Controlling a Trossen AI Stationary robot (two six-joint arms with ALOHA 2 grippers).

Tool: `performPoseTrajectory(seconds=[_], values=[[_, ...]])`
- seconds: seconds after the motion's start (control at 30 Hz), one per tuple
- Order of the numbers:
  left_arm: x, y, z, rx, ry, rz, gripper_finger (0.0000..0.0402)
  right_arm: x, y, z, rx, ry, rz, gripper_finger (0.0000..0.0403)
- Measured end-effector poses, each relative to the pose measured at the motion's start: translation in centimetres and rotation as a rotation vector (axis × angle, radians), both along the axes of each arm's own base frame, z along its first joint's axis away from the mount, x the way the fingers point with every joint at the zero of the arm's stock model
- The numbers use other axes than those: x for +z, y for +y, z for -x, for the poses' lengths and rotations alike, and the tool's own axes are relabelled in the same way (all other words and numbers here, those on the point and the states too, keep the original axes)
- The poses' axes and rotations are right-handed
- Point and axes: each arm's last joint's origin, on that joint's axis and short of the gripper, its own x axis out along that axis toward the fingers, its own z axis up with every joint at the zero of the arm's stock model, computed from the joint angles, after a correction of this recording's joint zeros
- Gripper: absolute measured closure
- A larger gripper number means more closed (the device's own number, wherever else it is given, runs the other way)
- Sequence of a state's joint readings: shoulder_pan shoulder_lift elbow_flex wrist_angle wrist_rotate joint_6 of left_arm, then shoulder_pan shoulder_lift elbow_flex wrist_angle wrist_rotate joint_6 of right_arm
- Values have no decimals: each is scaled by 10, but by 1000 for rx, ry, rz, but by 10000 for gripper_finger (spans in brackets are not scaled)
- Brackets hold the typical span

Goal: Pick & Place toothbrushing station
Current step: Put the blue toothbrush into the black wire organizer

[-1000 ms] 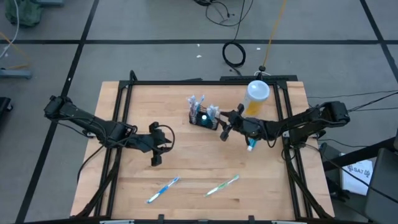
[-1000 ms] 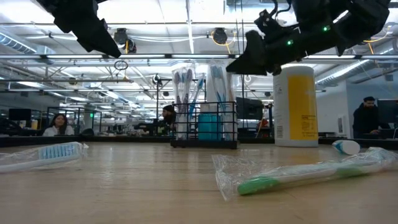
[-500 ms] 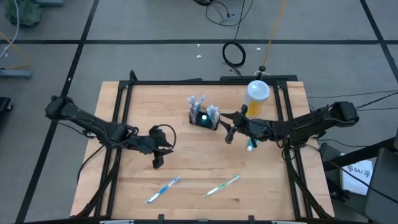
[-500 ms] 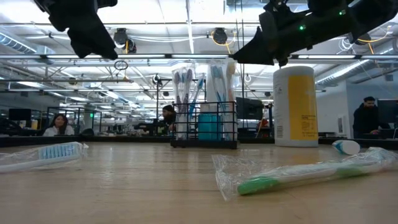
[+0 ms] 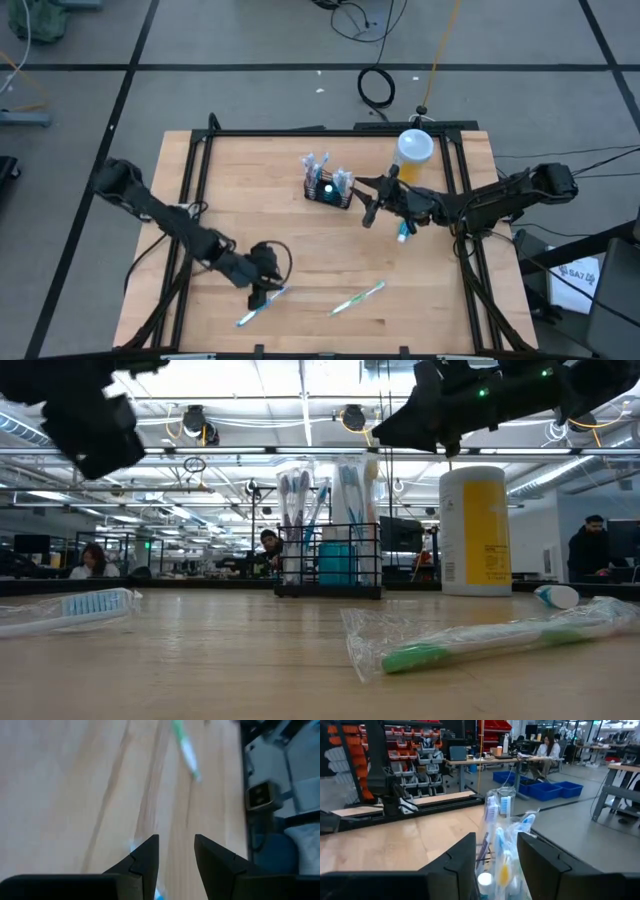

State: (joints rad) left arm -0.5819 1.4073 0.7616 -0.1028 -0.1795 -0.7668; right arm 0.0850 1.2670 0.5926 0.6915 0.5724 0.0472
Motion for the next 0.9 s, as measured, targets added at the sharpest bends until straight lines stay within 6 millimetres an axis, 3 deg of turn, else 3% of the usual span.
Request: performPoseTrajectory(seconds=[0.4, 0.63, 0.9], values=[[-72, -28, 1, 112, 272, -13, 273, -1, 18, 1, 66, -45, -111, 270], [-84, -28, -3, 132, 285, -51, 273, -1, 29, 2, 108, -41, -108, 270], [-85, -26, -4, -26, 230, -214, 273, -1, 29, 2, 111, -31, -86, 273]])
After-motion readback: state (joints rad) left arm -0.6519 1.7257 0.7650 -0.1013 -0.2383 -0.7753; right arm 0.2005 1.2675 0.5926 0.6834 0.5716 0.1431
